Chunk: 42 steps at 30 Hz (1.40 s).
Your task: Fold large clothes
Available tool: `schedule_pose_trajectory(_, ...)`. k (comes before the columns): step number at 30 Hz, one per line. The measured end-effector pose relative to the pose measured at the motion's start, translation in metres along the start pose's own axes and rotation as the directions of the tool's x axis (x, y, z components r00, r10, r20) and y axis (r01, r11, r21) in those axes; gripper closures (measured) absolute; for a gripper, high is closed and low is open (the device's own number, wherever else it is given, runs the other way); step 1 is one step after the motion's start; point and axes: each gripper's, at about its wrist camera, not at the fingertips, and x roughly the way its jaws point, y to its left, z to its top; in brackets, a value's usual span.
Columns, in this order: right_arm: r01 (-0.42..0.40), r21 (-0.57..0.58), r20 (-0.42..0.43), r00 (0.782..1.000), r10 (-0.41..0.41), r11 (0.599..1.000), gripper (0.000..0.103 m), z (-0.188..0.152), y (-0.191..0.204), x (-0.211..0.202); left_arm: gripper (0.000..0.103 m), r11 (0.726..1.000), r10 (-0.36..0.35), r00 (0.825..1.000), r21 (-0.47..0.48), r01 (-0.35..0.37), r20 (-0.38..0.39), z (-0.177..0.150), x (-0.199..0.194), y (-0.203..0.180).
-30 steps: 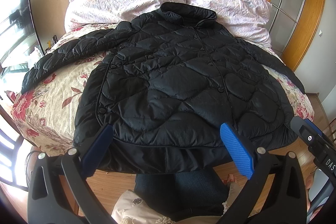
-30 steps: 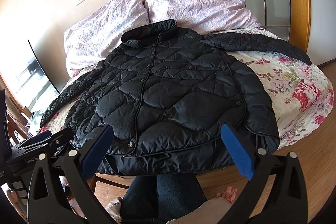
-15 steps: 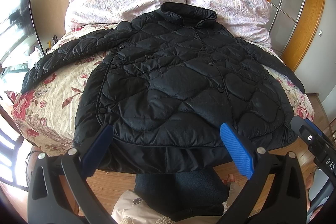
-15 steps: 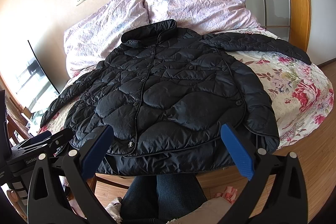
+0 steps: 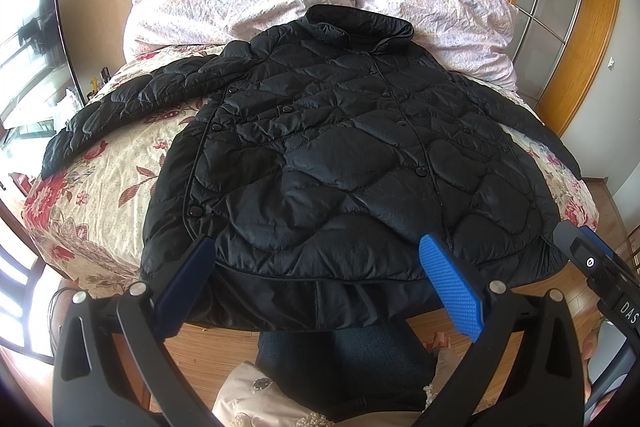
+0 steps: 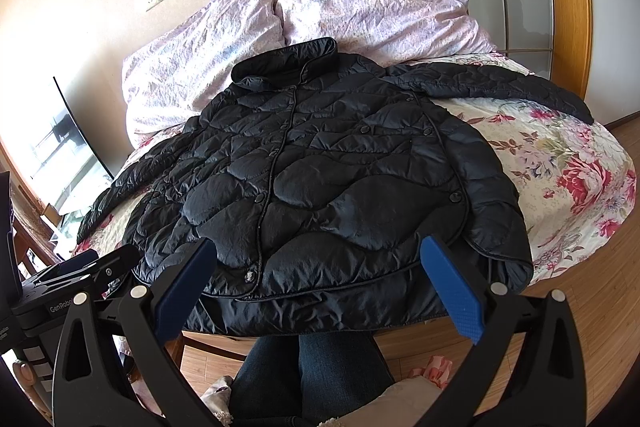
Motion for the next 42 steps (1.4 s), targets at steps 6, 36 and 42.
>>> schedule_pose_trajectory(6, 0.001, 0.002, 0.0, 1.0, -0.001, 1.0, 0.001, -0.002, -0.003, -0.001, 0.002, 1.0, 0.003, 1.0, -0.001, -0.003, -0.002, 0.0, 0.0, 0.0)
schedule_pose_trajectory(36, 0.017, 0.792, -0.024, 1.0, 0.003, 0.61, 0.032, 0.137, -0.315, 0.145, 0.002, 0.992, -0.043, 0.999, -0.118, 0.04, -0.021, 0.117, 0.107, 0.042)
schedule_pose_trajectory(42, 0.033, 0.886, -0.017, 0.999, -0.04, 0.463, 0.044, 0.128, -0.368, 0.164, 0.002, 0.989, -0.049, 0.999, -0.14, 0.051, 0.017, 0.138, 0.124, 0.051)
